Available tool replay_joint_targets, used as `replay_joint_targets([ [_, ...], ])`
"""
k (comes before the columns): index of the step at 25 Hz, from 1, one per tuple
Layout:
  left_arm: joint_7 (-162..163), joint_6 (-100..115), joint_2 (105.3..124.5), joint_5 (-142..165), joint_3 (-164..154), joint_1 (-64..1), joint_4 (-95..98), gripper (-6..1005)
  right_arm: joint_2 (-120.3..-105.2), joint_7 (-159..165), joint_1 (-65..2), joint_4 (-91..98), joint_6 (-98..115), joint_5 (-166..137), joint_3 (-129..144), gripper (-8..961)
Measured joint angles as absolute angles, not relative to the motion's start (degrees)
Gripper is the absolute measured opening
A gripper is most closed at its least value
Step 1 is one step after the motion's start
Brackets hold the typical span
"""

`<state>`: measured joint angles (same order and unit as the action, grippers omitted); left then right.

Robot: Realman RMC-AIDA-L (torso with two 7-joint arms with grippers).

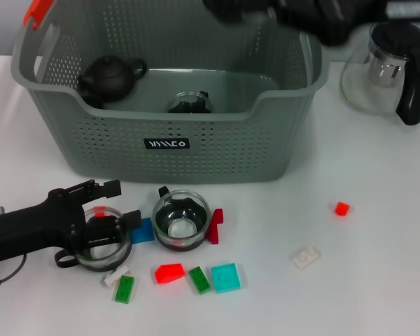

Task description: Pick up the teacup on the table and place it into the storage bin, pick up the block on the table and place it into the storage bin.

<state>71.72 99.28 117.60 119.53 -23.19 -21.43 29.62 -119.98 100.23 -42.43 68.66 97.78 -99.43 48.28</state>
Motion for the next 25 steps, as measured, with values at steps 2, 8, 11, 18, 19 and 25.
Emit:
replay_joint_targets([
  [2,71.76,99.28,117.6,119.53,-23.1,-21.35,29.57,873,-120.02,102.52,-43.78,68.67,93.06,-99.45,49.67,45],
  [8,73.24,99.2,117.67,119.53,-22.9,-21.01,29.82,873,-117.85,119.76,-52.93,68.85,82.23,-110.52,56.03,45],
  [11,73.53,98.63,117.7,119.53,-22.87,-20.88,29.79,873,-118.63,126.67,-59.22,67.99,80.58,-124.19,58.54,45],
  [18,74.69,96.95,117.81,119.53,-23.13,-20.82,29.66,872,-120.57,132.98,-68.3,57.63,69.68,-143.61,72.4,46],
  [19,74.7,96.91,117.83,119.54,-23.15,-20.78,29.68,872,-120.58,133.31,-69.02,55.83,68.21,-144.15,74.45,46],
  [25,74.71,96.12,117.95,119.7,-23.2,-20.36,29.57,872,-120.75,133.43,-73.04,44.81,61.03,-145.19,80.31,46],
])
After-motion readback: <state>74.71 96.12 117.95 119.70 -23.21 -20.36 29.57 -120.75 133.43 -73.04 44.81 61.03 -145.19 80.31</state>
